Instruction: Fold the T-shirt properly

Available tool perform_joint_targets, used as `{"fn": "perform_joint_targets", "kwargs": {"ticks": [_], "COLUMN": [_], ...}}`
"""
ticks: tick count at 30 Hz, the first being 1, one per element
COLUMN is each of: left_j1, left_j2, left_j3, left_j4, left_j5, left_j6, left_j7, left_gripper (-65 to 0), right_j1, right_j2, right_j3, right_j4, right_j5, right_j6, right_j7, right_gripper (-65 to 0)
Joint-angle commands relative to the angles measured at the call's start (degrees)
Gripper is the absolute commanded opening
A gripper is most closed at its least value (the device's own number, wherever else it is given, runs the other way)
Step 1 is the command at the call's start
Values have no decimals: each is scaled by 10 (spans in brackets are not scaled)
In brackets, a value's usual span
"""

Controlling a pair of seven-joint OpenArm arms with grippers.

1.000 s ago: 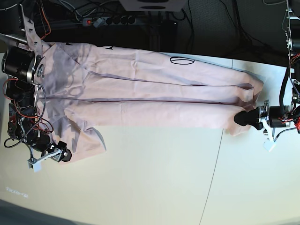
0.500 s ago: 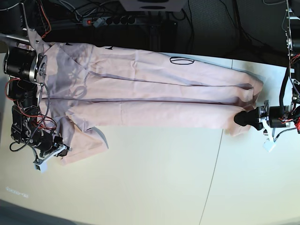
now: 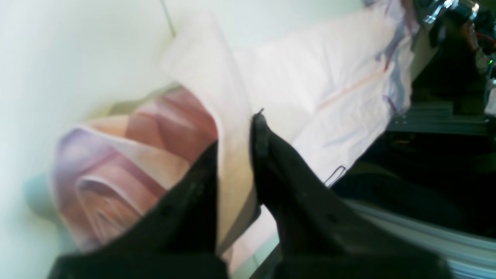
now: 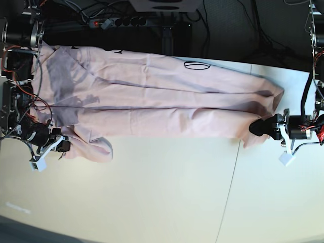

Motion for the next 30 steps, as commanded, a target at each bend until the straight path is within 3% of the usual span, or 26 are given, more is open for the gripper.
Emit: {"fn": "perform_joint_targets", "kwargs": {"ticks": [1,12,30], "left_j1": [-4,75,86], "left_j2": [-16,-54,-53], "left_j3": [-4,-4,-4], "left_j4": [23,116,116], "left_j5": [-16,-16,-16], "left_j6": [-3,-3,-3], "left_j7": [-8,-8,-8], "left_gripper": [-650,-650,-650], "right_j1": [-3,-170,-413], "right_j2": [21,96,92], "right_j3": [2,22,199], "right_j4": [30,223,433], "right_j5": [12,34,61], "right_j6": [50,49,49], "right_j7": [7,6,5], "right_gripper": [-650,-650,-650]}}
